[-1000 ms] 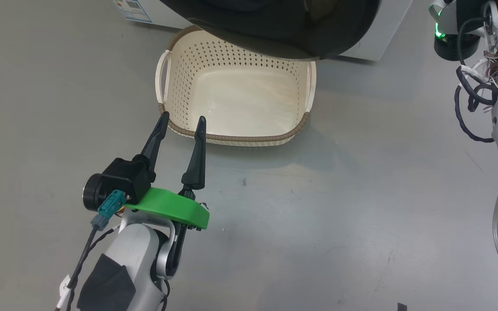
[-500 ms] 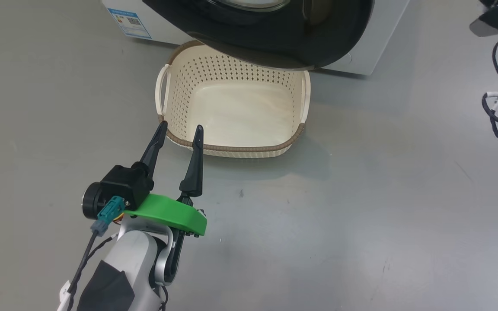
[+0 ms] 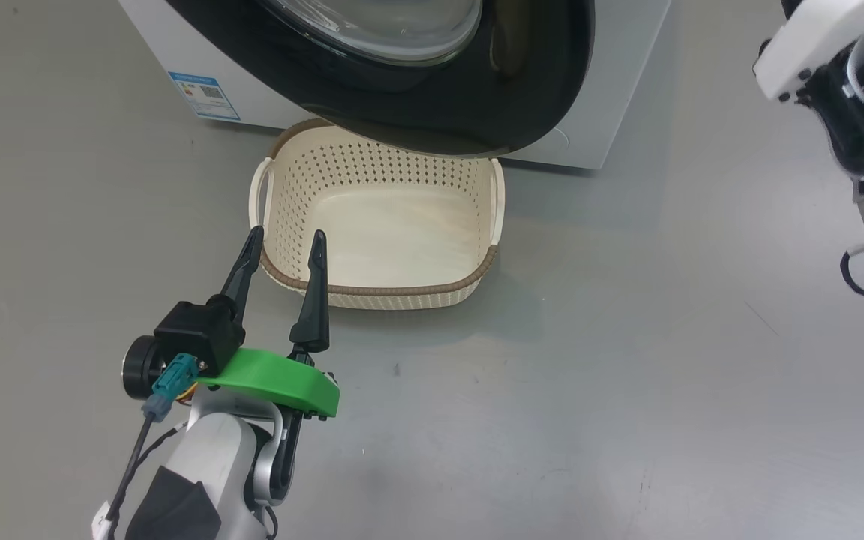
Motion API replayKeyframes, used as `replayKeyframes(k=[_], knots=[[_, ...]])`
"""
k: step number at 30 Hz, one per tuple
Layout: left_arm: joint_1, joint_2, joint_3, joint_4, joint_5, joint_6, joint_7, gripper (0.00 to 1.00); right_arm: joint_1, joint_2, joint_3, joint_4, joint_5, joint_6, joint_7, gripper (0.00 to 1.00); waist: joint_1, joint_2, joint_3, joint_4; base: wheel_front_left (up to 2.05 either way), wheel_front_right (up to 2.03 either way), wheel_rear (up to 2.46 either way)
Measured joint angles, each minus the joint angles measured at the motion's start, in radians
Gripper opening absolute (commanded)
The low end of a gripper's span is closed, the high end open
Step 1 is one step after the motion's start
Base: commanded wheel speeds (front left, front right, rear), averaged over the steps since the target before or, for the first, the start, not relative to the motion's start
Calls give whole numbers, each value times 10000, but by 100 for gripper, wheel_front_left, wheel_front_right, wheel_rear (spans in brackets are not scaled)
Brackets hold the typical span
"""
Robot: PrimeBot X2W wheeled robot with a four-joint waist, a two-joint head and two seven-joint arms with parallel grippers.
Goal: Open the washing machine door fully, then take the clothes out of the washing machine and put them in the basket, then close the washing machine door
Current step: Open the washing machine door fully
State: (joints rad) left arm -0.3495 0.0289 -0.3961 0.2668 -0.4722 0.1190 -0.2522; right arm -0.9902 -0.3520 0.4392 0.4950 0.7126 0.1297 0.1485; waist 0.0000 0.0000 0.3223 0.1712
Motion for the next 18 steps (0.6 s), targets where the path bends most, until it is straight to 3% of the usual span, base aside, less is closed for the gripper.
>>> replayKeyframes(k=[10, 13, 14, 16, 17, 18], knots=[[247, 6, 420, -4, 146, 0, 0, 100, 2219, 23, -69, -71, -625, -19, -2069, 0, 0, 0, -387, -451, 0, 0, 0], [262, 12, 374, -12, 161, 0, 0, 100, 2757, 40, -165, -174, -646, -286, -2585, 0, 0, 0, -448, -580, 0, 0, 0], [262, 10, 370, -15, 163, 0, 0, 100, 2923, 27, -196, -228, -677, -370, -2754, 10, 0, 0, -466, -606, 0, 0, 0], [262, 10, 378, -31, 169, 0, 0, 100, 3193, 29, -215, -378, -922, -546, -3143, 76, 0, 0, -488, -650, 0, 0, 0], [263, 12, 397, -33, 184, 0, 0, 100, 3296, 33, -226, -437, -1018, -654, -3323, 100, 0, 0, -493, -670, 0, 0, 0], [263, 12, 420, -38, 201, 0, 0, 100, 3408, 36, -238, -481, -1080, -761, -3463, 100, 0, 0, -497, -690, 0, 0, 0]])
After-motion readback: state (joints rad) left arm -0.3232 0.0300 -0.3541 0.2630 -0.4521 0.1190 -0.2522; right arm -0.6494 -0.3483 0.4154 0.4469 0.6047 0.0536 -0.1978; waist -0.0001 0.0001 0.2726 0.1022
